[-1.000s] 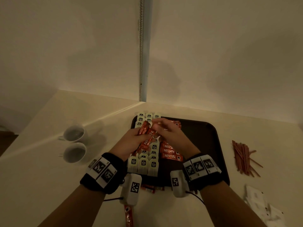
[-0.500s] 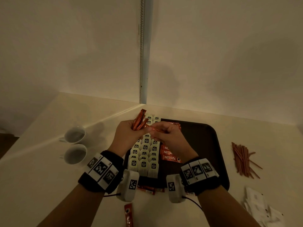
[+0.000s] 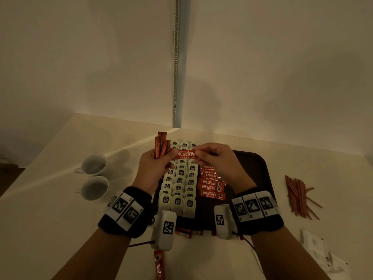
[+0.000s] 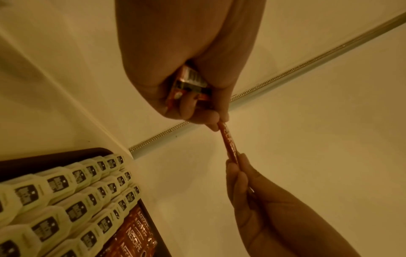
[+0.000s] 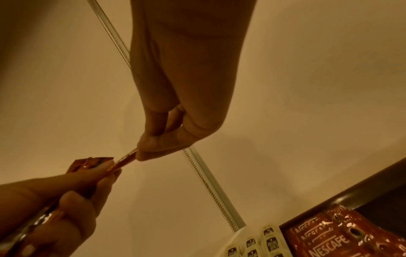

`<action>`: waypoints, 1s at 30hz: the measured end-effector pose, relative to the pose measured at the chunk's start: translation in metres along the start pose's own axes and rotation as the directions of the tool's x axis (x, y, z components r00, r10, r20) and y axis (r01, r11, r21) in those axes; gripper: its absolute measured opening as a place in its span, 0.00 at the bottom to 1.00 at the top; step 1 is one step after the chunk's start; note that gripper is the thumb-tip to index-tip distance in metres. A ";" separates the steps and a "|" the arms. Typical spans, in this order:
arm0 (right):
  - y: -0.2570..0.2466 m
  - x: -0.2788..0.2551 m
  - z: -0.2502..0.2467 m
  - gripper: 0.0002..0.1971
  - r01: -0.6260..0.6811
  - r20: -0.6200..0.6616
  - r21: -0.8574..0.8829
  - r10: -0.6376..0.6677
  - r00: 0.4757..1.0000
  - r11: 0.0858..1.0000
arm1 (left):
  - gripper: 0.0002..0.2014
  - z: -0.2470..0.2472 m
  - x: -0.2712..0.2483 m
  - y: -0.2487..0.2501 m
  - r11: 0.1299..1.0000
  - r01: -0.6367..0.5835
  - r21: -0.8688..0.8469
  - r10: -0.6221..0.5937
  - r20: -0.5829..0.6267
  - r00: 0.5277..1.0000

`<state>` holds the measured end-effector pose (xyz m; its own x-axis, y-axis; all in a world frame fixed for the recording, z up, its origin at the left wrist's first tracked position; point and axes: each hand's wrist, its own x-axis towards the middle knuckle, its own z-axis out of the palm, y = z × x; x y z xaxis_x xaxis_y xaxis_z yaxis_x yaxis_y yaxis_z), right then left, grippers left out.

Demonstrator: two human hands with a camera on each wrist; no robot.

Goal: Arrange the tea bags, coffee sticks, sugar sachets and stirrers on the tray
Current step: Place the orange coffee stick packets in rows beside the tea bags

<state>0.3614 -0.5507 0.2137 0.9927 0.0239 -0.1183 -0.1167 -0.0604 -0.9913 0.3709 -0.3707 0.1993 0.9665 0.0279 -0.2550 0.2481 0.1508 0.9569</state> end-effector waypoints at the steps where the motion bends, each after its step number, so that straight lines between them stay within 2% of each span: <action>1: 0.000 0.000 -0.002 0.07 0.006 -0.028 -0.039 -0.008 1.000 0.999 | 0.08 0.000 -0.001 0.000 1.000 -0.011 -0.004 0.011 -0.013 1.000; 3: 0.001 0.001 -0.006 0.06 0.025 -0.057 -0.114 -0.032 0.998 0.993 | 0.08 0.000 -0.001 0.000 1.000 -0.020 -0.017 0.019 -0.040 0.999; 8: 0.006 -0.001 -0.021 0.07 0.023 0.020 -0.203 -0.019 1.000 0.979 | 0.09 -0.006 -0.003 -0.005 1.000 0.014 0.023 -0.014 0.008 1.000; 13: 0.036 -0.004 -0.055 0.07 -0.041 -0.059 -0.411 0.018 0.998 0.911 | 0.09 -0.027 -0.004 -0.018 0.987 0.160 0.020 -0.158 -0.059 0.986; 18: 0.092 -0.017 -0.078 0.10 -0.207 -0.047 -0.602 0.224 0.973 0.771 | 0.08 -0.045 -0.002 -0.026 0.955 0.293 -0.040 -0.295 -0.029 0.955; 21: 0.119 -0.024 -0.079 0.08 -0.286 -0.060 -0.640 0.326 0.944 0.713 | 0.08 -0.048 -0.002 -0.027 0.942 0.328 -0.072 -0.330 -0.015 0.944; 24: 0.137 -0.027 -0.077 0.08 -0.333 -0.080 -0.642 0.371 0.925 0.691 | 0.08 -0.048 -0.004 -0.028 0.941 0.331 -0.068 -0.332 -0.009 0.943; 30: 0.151 -0.025 -0.071 0.07 -0.368 -0.235 -0.636 0.284 0.930 0.679 | 0.05 -0.049 -0.002 -0.031 0.941 0.335 -0.056 -0.336 -0.013 0.942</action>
<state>0.3215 -0.6316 0.0709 0.8968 -0.2293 -0.3784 -0.4251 -0.6839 -0.5929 0.3580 -0.3268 0.1636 0.8261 -0.0118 -0.5635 0.5534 0.2061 0.8070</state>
